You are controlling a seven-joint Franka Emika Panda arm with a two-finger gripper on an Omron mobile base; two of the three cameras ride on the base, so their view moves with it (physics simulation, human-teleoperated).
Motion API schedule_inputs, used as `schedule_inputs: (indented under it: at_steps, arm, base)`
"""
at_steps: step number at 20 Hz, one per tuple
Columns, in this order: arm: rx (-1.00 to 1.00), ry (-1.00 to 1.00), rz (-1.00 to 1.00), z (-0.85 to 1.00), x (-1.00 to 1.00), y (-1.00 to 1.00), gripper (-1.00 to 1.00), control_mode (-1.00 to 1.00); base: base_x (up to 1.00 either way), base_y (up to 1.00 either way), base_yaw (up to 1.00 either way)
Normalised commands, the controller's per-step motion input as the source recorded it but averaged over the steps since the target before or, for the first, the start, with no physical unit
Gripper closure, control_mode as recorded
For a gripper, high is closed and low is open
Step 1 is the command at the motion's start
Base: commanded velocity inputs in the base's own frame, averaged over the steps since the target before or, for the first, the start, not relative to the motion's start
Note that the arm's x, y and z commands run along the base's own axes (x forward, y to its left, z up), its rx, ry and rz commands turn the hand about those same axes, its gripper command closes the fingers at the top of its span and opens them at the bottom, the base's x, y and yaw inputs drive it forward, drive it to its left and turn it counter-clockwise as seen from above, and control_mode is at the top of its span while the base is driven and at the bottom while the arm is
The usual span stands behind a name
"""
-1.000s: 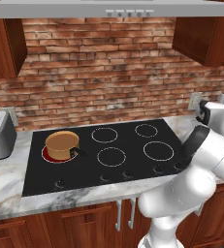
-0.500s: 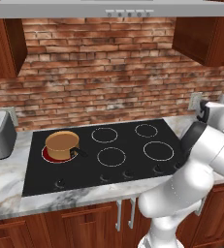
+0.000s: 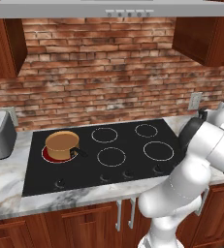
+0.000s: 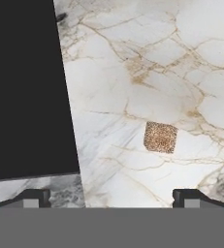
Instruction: Pick up the sugar cube(s) and place them in the saucepan with hot chocolate.
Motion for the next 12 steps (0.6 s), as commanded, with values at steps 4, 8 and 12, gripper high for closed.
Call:
schedule_inputs:
  at_steps: [4,8,12]
  arm:
    - [0.00,0.00,0.00,0.00,0.00,-0.27,-1.00,-1.00]
    - [0.00,0.00,0.00,-0.01,0.00,-0.30,-1.00,-1.00]
    - [0.00,0.00,0.00,-0.10,0.00,-0.08,-1.00,-1.00]
  base:
    - [0.00,0.00,0.00]
    - [0.00,0.00,0.00]
    - [0.00,0.00,0.00]
